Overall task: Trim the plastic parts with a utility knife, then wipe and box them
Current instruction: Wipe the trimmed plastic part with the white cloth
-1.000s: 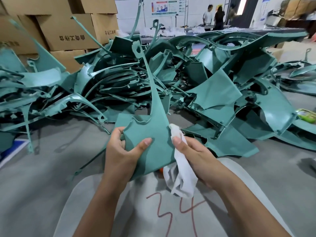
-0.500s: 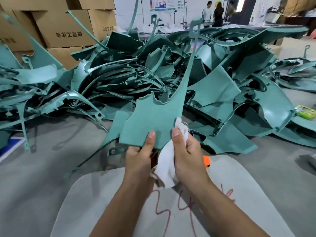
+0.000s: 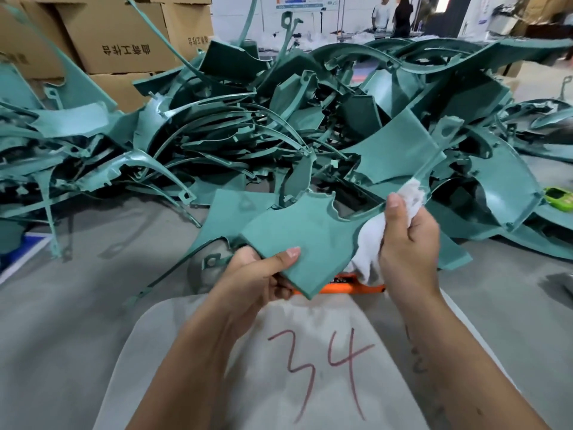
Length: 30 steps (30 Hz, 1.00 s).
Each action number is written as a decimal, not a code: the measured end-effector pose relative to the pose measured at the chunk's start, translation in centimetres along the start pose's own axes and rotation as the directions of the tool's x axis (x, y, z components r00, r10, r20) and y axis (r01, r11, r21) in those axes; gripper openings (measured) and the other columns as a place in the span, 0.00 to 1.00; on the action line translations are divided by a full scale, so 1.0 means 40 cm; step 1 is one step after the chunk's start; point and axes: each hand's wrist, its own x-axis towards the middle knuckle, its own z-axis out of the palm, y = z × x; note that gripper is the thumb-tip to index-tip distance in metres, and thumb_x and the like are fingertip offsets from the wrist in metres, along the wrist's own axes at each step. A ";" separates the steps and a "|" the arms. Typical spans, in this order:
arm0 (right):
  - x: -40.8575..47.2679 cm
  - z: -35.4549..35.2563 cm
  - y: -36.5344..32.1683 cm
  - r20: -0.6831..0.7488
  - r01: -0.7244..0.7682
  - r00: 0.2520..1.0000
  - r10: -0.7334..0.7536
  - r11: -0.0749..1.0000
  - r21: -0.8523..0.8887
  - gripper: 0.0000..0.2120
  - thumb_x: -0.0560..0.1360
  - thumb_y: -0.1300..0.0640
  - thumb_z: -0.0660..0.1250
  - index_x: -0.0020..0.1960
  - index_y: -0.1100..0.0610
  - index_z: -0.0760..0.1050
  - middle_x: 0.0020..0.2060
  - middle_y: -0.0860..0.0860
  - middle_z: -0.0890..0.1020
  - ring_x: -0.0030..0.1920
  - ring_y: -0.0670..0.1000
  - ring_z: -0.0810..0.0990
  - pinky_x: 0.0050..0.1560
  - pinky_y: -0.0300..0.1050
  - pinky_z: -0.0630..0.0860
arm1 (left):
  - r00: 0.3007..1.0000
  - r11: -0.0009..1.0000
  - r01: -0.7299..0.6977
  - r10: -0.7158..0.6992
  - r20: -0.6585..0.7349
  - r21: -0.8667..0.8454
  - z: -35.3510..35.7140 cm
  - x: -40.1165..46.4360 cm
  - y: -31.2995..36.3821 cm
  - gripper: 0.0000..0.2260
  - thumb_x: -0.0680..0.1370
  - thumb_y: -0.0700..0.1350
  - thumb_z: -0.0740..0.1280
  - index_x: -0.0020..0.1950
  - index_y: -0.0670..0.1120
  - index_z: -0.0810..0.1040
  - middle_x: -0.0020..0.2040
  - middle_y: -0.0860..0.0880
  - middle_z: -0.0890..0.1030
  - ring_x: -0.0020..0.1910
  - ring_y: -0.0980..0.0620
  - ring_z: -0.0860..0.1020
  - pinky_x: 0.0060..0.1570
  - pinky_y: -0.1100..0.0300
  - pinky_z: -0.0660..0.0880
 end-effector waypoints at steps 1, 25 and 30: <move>0.007 -0.007 0.001 -0.026 0.030 0.999 -0.030 0.999 -0.017 0.19 0.87 0.50 0.60 0.38 0.53 0.66 0.30 0.49 0.68 0.31 0.46 0.66 0.32 0.44 0.64 | 1.000 1.000 0.011 -0.011 0.014 0.022 -0.016 -0.002 0.005 0.20 0.70 0.42 0.78 0.58 0.36 0.79 0.40 0.41 0.81 0.29 0.50 0.74 0.28 0.59 0.72; 0.012 0.004 0.006 -0.160 -0.003 0.987 0.001 1.000 -0.012 0.19 0.85 0.46 0.61 0.37 0.50 0.66 0.30 0.49 0.70 0.32 0.49 0.67 0.32 0.47 0.64 | 0.905 0.977 -0.197 0.213 -0.368 0.079 0.010 -0.001 -0.004 0.14 0.79 0.37 0.72 0.61 0.41 0.70 0.50 0.38 0.84 0.28 0.40 0.82 0.19 0.59 0.71; 0.089 -0.087 0.010 -0.514 -0.107 0.848 0.129 0.992 0.072 0.15 0.84 0.44 0.61 0.40 0.49 0.70 0.29 0.38 0.76 0.29 0.37 0.72 0.33 0.36 0.70 | 0.781 0.878 -0.305 0.453 -0.430 0.369 -0.038 -0.009 0.024 0.14 0.77 0.38 0.74 0.57 0.48 0.73 0.53 0.46 0.82 0.42 0.48 0.86 0.29 0.51 0.81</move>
